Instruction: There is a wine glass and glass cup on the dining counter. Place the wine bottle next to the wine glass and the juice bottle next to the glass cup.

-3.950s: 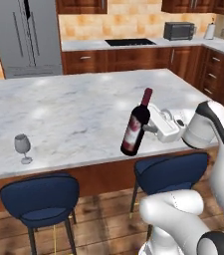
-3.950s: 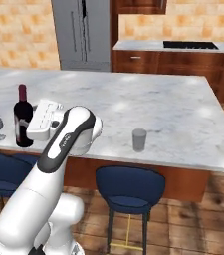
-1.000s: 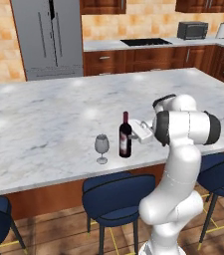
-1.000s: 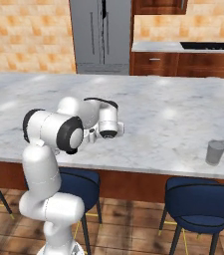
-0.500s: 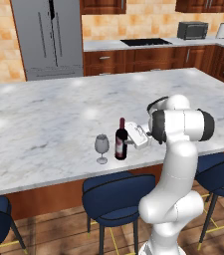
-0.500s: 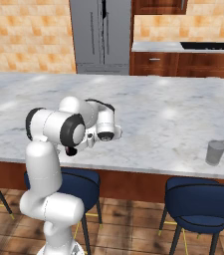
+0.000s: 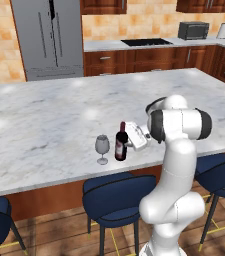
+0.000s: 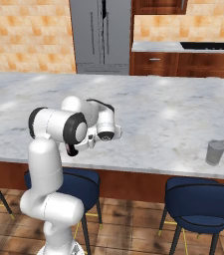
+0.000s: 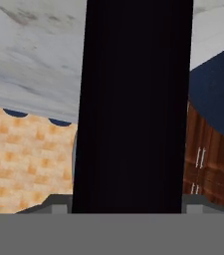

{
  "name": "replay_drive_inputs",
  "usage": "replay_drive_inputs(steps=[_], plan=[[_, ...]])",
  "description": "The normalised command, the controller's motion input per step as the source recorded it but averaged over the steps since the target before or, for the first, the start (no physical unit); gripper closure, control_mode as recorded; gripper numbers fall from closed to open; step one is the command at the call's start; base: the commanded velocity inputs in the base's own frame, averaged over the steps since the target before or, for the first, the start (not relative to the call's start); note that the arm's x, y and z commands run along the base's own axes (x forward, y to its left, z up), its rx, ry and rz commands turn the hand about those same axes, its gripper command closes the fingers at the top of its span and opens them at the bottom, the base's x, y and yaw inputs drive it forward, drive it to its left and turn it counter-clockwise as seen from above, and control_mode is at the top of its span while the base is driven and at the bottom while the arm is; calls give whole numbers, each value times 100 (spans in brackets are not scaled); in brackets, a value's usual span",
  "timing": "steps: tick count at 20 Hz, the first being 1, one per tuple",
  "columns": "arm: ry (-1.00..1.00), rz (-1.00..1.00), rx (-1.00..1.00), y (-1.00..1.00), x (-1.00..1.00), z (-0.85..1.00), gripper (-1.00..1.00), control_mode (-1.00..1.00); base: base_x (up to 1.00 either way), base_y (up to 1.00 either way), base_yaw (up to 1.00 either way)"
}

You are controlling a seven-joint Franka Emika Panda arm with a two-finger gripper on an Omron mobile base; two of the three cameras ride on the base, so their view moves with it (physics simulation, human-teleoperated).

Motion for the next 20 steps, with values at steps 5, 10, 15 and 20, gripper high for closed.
replay_drive_inputs(steps=[5,10,15,20], plan=[[-7,0,0,20,16,-21,100,-100,0,0,0],[-7,0,0,22,8,-23,100,-100,0,0,0],[-4,0,0,7,0,-18,-100,-100,0,0,0],[-1,-1,0,-1,0,0,-100,-100,0,0,0]])
